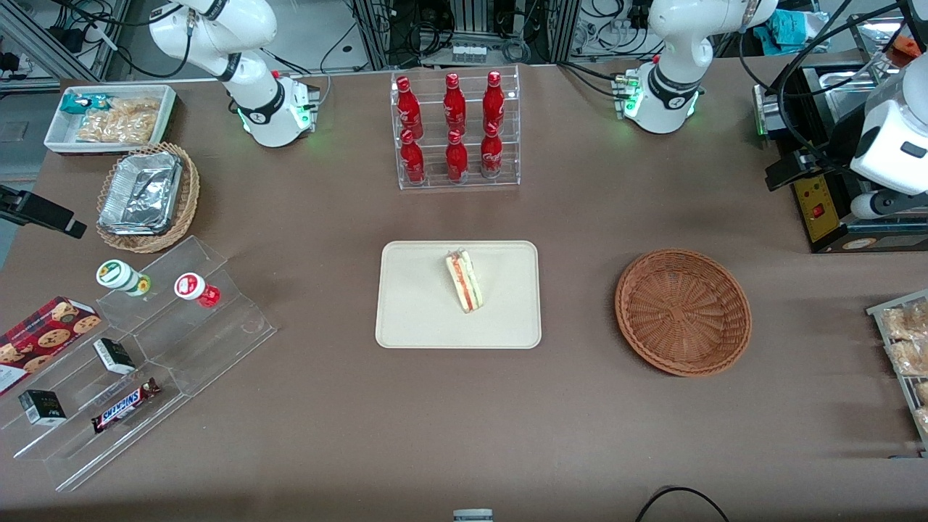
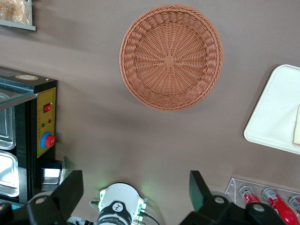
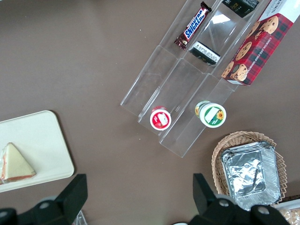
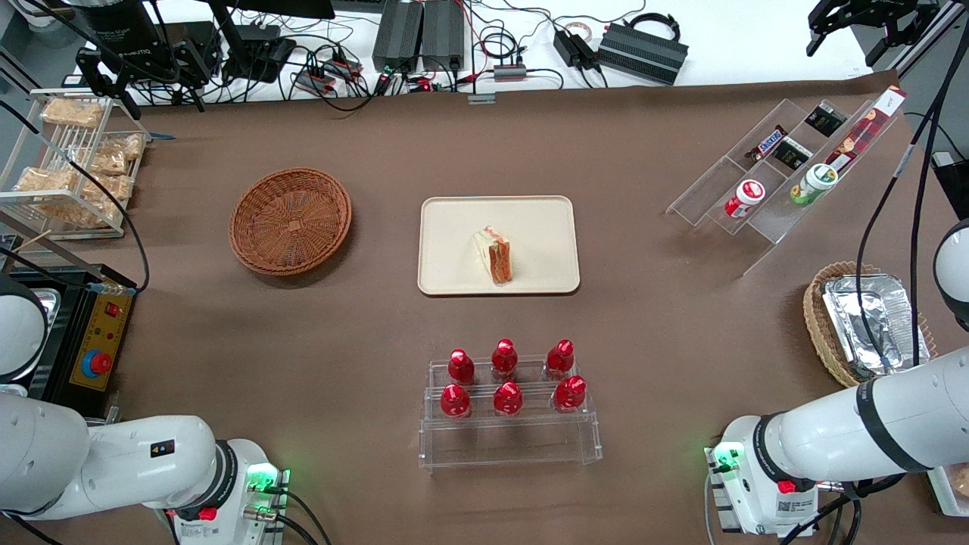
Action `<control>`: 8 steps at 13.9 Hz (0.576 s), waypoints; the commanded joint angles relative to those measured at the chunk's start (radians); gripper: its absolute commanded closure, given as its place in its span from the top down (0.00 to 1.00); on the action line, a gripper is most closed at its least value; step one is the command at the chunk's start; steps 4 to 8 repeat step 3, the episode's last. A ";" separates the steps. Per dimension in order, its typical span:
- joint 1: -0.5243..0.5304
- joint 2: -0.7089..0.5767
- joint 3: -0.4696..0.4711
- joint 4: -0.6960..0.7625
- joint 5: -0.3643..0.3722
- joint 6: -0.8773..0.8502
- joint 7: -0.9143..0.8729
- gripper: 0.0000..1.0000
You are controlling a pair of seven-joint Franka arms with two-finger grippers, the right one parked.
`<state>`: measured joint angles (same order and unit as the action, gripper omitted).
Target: Place sandwich from basket to tray
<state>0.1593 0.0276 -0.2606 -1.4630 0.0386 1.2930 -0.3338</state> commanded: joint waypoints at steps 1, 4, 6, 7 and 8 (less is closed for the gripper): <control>0.019 -0.003 -0.019 0.006 0.033 0.035 0.002 1.00; 0.016 0.018 -0.019 0.007 0.047 0.106 0.028 1.00; 0.016 0.018 -0.019 0.007 0.047 0.106 0.028 1.00; 0.016 0.018 -0.019 0.007 0.047 0.106 0.028 1.00; 0.016 0.018 -0.019 0.007 0.047 0.106 0.028 1.00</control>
